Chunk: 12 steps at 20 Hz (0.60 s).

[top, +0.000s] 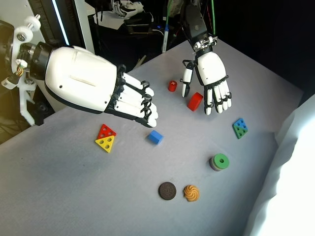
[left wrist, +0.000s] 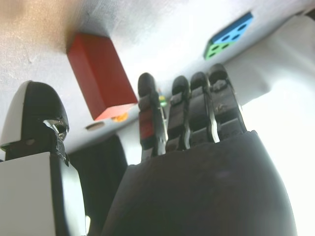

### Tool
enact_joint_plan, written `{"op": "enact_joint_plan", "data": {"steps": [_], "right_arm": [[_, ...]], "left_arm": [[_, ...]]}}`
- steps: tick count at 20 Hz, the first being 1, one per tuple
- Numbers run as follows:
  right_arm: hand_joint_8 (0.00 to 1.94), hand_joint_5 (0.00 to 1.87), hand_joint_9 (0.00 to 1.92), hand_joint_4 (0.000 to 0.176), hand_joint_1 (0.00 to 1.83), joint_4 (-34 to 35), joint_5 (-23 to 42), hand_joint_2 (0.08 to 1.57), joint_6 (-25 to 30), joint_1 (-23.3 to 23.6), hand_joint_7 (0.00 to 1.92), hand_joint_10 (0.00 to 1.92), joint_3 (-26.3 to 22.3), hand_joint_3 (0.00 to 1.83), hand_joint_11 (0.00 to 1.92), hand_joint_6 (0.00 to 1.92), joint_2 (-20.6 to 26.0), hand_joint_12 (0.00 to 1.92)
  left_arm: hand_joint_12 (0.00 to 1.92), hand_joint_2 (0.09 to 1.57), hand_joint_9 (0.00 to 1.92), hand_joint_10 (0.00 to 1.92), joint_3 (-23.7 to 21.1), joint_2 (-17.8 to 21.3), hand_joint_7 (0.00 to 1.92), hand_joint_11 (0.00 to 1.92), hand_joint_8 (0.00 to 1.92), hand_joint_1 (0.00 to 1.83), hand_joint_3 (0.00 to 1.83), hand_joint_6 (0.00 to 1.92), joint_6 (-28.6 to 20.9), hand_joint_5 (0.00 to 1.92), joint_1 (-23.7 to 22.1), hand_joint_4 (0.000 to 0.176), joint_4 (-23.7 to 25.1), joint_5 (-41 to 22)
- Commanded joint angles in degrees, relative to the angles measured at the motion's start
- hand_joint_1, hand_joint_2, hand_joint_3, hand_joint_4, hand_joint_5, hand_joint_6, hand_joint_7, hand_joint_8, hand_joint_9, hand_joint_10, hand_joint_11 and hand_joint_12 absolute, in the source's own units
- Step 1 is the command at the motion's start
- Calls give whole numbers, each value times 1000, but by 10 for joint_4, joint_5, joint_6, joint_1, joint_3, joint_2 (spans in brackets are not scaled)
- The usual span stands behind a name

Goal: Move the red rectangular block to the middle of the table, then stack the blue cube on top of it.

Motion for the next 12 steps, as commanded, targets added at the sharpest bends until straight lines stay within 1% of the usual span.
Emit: {"op": "enact_joint_plan", "data": {"steps": [1,4,8,9,12], "right_arm": [[6,263,158,0,101,6,56,1112,7,8,222,6,-1,4,0,4,7,330],[2,255,154,0,83,7,56,1117,7,7,219,2,-1,3,0,0,7,290],[1,255,154,0,82,19,52,1118,7,8,219,2,-3,3,0,0,7,286],[7,265,170,0,91,21,51,1116,7,8,236,7,-4,1,0,3,7,291],[7,268,174,0,92,21,51,1116,7,7,241,8,-4,1,0,4,7,294]], "left_arm": [[23,1100,0,0,1,4,103,23,6,672,22,11,0,443,0,61,20,-37],[48,1121,0,0,2,1,117,18,0,677,0,3,0,463,2,59,18,-37],[54,1121,0,0,1,-3,118,16,0,678,0,2,0,464,3,58,17,-37],[78,1158,0,0,1,-4,150,2,1,668,2,5,1,500,4,58,17,-38],[85,1167,0,0,1,-6,158,0,2,665,2,6,3,510,4,58,17,-38]]}}
